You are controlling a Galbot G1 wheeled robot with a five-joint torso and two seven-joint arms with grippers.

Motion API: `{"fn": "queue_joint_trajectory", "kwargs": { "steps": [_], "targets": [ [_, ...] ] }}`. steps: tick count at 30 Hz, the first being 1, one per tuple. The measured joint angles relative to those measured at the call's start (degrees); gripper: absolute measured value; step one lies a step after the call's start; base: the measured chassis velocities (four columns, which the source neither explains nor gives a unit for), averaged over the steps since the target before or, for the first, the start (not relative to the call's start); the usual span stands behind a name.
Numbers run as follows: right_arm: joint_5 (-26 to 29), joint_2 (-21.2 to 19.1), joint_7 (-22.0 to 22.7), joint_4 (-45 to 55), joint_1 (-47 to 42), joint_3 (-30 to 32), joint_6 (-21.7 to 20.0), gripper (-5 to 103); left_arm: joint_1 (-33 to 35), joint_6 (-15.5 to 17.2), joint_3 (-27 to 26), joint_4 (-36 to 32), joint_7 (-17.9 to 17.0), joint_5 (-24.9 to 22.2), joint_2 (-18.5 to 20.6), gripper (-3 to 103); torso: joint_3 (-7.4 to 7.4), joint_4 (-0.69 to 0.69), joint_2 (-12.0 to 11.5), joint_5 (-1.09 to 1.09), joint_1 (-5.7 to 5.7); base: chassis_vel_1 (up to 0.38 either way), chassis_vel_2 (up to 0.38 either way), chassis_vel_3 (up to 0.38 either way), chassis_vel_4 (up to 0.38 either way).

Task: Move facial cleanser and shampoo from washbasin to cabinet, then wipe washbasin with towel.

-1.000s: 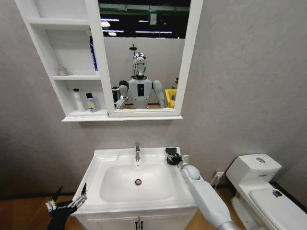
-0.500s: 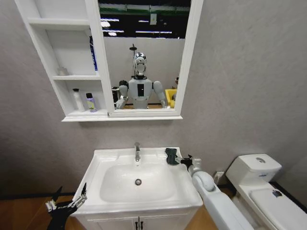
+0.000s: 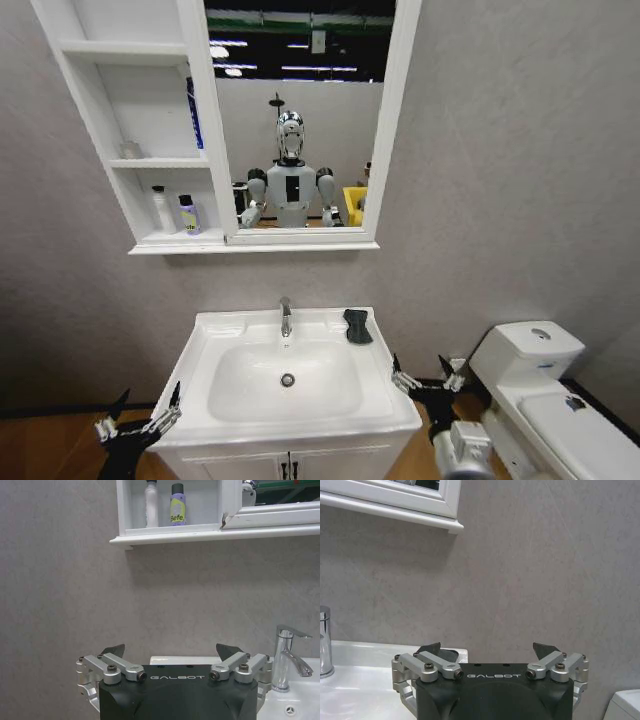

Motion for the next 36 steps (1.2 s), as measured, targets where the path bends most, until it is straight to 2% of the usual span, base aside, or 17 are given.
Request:
{"fn": "queue_joint_trajectory", "kwargs": {
  "steps": [13, 14, 16, 22, 23, 26, 27, 28, 30, 32, 33, 35, 36],
  "targets": [
    [-0.26, -0.07, 0.31, 1.42, -0.34, -1.3, 0.65, 100, 0.0, 0.0, 0.0, 0.0, 0.0, 0.0, 0.0, 100, 0.0, -0.01, 0.0, 0.01, -0.02, 0.132, -0.138, -0.135, 0.13],
    [-0.22, -0.06, 0.3, 1.59, -0.34, -1.37, 0.75, 100, 0.0, 0.0, 0.0, 0.0, 0.01, 0.0, 0.0, 100, 0.0, -0.02, 0.0, -0.05, -0.01, 0.258, -0.24, -0.239, 0.252],
    [0.03, -0.19, 0.35, 1.82, -0.3, -1.4, 0.92, 100, 0.0, 0.0, 0.0, 0.0, 0.0, 0.0, 0.0, 100, 0.0, 0.0, 0.01, 0.02, -0.03, 0.271, -0.248, -0.257, 0.248],
    [0.28, -0.6, 0.34, 2.08, -0.76, -2.15, 1.04, 100, 0.0, 0.0, 0.0, 0.0, 0.0, 0.0, 0.0, 100, 0.0, -0.01, 0.01, -0.05, -0.02, 0.277, -0.288, -0.287, 0.279],
    [0.27, -0.62, 0.28, 2.07, -0.73, -2.48, 0.97, 100, 0.0, 0.0, 0.0, 0.0, 0.0, 0.0, 0.0, 100, 0.0, -0.01, 0.0, 0.02, -0.01, 0.366, -0.329, -0.328, 0.308],
    [0.25, -0.61, 0.15, 1.85, -0.55, -3.02, 0.75, 100, 0.0, 0.0, 0.0, 0.0, 0.0, 0.0, 0.0, 100, 0.01, -0.02, -0.01, 0.03, -0.01, 0.358, -0.343, -0.329, 0.338],
    [0.24, -0.59, 0.0, 1.77, -0.53, -3.23, 0.66, 100, 0.0, 0.0, 0.0, 0.01, 0.0, 0.0, 0.0, 100, 0.0, -0.01, 0.0, -0.07, -0.02, 0.342, -0.356, -0.359, 0.369],
    [0.24, -0.59, 0.0, 1.77, -0.53, -3.23, 0.66, 100, 0.0, 0.0, 0.0, 0.01, 0.0, 0.0, 0.0, 100, 0.0, -0.01, 0.0, -0.07, -0.02, 0.342, -0.356, -0.359, 0.369],
    [0.22, -0.61, -0.14, 1.5, -0.54, -3.44, 0.54, 100, 0.01, 0.0, 0.0, 0.0, 0.0, 0.0, 0.0, 100, 0.0, -0.01, 0.01, 0.05, -0.02, 0.378, -0.351, -0.381, 0.354],
    [0.21, -0.66, -0.16, 1.39, -0.54, -3.48, 0.54, 100, 0.0, 0.0, 0.0, 0.0, 0.0, 0.0, 0.0, 100, 0.0, -0.02, 0.0, 0.04, -0.01, 0.353, -0.401, -0.374, 0.344],
    [0.2, -0.75, -0.2, 1.28, -0.58, -3.5, 0.54, 100, 0.0, 0.0, 0.0, 0.01, 0.0, 0.0, 0.0, 100, -0.01, -0.02, 0.01, -0.1, -0.02, 0.353, -0.401, -0.348, 0.369],
    [0.19, -0.88, -0.22, 1.14, -0.61, -3.51, 0.55, 100, 0.01, 0.0, 0.0, 0.0, 0.0, 0.0, -0.01, 100, 0.0, 0.0, 0.01, 0.06, -0.02, 0.377, -0.336, -0.353, 0.36],
    [0.19, -0.88, -0.22, 1.14, -0.61, -3.51, 0.55, 100, 0.01, 0.0, 0.0, 0.0, 0.0, 0.0, -0.01, 100, 0.0, 0.0, 0.01, 0.06, -0.02, 0.402, -0.326, -0.358, 0.351]
  ]
}}
